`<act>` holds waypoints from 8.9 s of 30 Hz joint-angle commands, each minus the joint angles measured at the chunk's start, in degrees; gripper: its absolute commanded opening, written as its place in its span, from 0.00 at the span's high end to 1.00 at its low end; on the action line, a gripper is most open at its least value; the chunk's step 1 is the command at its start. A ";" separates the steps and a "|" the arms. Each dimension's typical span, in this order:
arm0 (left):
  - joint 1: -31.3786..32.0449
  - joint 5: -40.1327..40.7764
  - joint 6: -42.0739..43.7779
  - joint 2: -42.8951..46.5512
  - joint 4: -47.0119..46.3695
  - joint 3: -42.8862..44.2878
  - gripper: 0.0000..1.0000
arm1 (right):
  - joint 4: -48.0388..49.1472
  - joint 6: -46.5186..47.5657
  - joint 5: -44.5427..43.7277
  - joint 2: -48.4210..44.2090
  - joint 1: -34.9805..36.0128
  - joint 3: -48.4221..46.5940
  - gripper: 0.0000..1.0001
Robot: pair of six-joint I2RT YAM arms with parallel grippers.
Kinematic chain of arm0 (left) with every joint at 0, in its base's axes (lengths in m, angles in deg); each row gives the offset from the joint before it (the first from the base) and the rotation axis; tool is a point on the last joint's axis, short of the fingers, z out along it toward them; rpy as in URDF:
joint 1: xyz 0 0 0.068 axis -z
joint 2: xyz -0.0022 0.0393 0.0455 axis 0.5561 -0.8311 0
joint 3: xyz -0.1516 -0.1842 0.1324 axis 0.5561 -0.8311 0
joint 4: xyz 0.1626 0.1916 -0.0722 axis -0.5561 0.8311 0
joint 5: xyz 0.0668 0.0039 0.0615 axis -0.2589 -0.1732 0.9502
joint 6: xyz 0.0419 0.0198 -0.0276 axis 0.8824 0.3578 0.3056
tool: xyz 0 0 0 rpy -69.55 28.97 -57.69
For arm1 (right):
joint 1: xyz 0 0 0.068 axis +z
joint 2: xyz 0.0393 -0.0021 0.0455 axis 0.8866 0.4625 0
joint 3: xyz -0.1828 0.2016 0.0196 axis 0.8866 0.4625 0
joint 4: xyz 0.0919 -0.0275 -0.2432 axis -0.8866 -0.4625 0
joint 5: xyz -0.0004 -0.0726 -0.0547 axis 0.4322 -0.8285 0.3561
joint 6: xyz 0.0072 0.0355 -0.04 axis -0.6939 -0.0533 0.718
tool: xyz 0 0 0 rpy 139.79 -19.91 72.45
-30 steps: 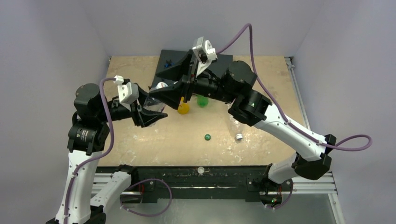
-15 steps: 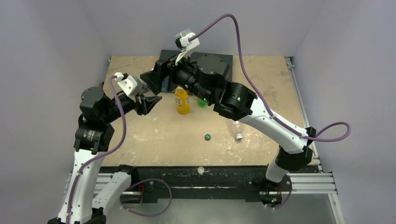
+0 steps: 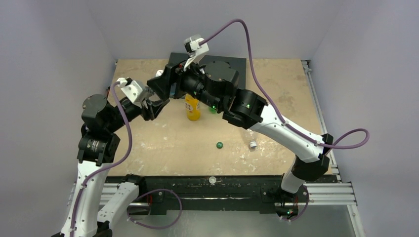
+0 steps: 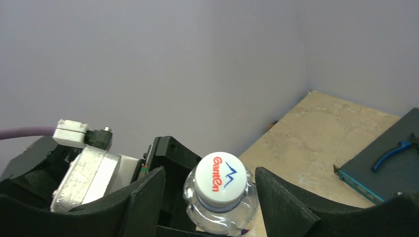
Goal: Unscrew the bottle caps
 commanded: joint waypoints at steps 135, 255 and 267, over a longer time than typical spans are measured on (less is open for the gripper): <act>0.04 -24.39 -1.37 -1.32 4.40 0.68 0.95 | 23.31 3.52 16.13 -16.97 -2.03 27.42 0.25; 0.04 -11.34 -0.30 -3.96 11.98 1.89 0.00 | 6.89 -11.16 -0.19 -20.06 -41.88 68.88 0.01; 0.04 -12.59 -0.22 -4.09 12.00 1.39 0.00 | 11.36 -15.54 1.73 -18.90 -42.15 79.11 0.01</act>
